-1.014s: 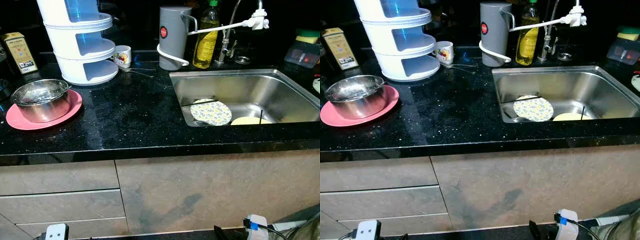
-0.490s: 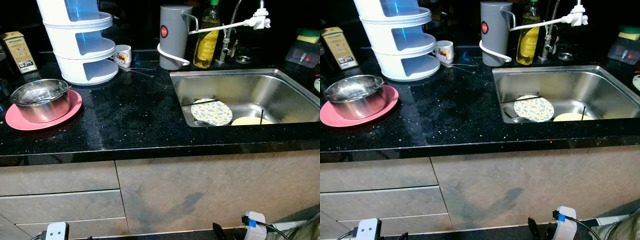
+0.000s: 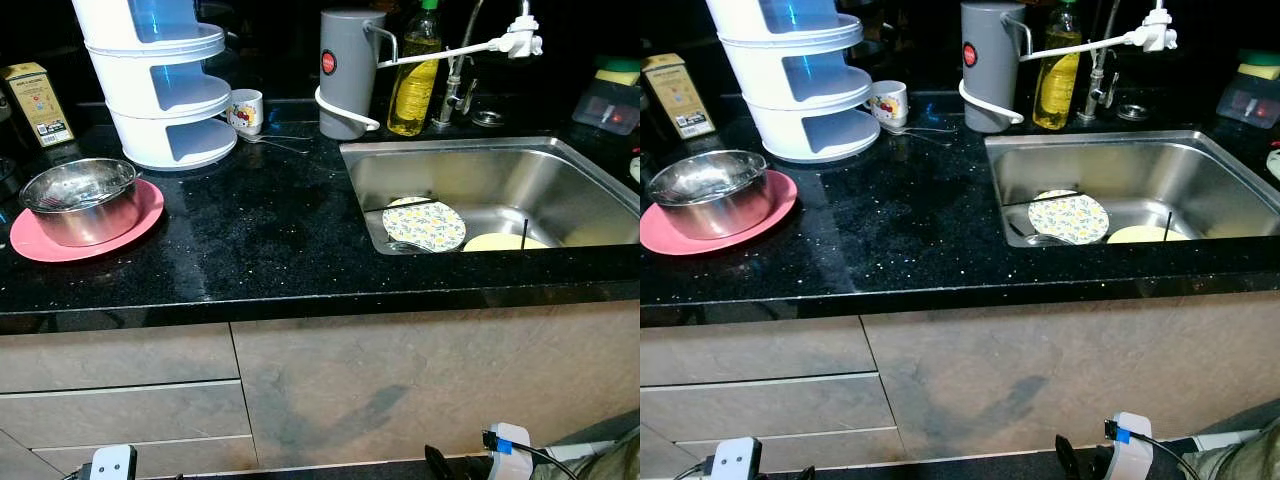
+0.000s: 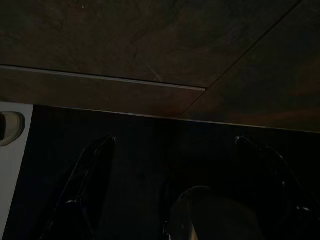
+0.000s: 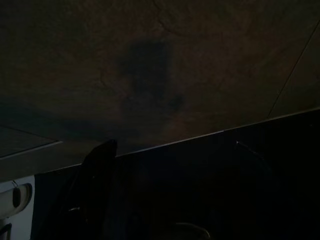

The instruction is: Kitchen organization

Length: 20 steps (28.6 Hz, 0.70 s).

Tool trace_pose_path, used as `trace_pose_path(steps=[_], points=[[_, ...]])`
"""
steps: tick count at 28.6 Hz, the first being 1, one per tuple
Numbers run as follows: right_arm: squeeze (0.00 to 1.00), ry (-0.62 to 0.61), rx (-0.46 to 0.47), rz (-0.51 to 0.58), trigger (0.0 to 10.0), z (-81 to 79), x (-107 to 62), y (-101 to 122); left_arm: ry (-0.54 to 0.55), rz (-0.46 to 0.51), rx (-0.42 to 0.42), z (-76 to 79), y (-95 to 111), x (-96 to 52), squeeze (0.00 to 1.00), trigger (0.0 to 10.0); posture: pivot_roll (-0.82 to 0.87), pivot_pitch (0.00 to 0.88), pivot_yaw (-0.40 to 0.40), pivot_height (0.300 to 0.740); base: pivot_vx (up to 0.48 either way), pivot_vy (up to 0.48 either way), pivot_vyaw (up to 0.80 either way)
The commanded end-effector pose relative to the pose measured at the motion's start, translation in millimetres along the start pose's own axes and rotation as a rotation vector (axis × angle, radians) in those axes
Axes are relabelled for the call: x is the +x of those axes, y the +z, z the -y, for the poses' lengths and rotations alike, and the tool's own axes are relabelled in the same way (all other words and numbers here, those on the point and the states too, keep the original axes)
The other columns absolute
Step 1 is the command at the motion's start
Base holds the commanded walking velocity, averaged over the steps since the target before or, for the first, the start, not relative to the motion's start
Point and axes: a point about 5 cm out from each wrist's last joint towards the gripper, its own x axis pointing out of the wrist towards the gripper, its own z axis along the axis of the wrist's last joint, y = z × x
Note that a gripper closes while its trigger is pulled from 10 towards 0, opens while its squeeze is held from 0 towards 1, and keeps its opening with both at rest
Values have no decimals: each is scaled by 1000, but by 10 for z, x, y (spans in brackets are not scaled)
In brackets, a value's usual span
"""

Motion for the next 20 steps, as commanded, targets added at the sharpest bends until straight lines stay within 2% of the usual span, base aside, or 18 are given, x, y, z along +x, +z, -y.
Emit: trace_pose_path(steps=[1, 20], points=[[0, 5, 8, -23, 10000, -26, -5, -56, 11, -14, 6, -55, -6, -17, 0, 10000, 46, 0, -7, 740, 0, 0, 0], [0, 6, 10, -22, 10000, -33, 15, -34, 13, -12, 4, -44, 14, 5, 0, 10000, 47, 0, -8, 740, 0, 0, 0]])
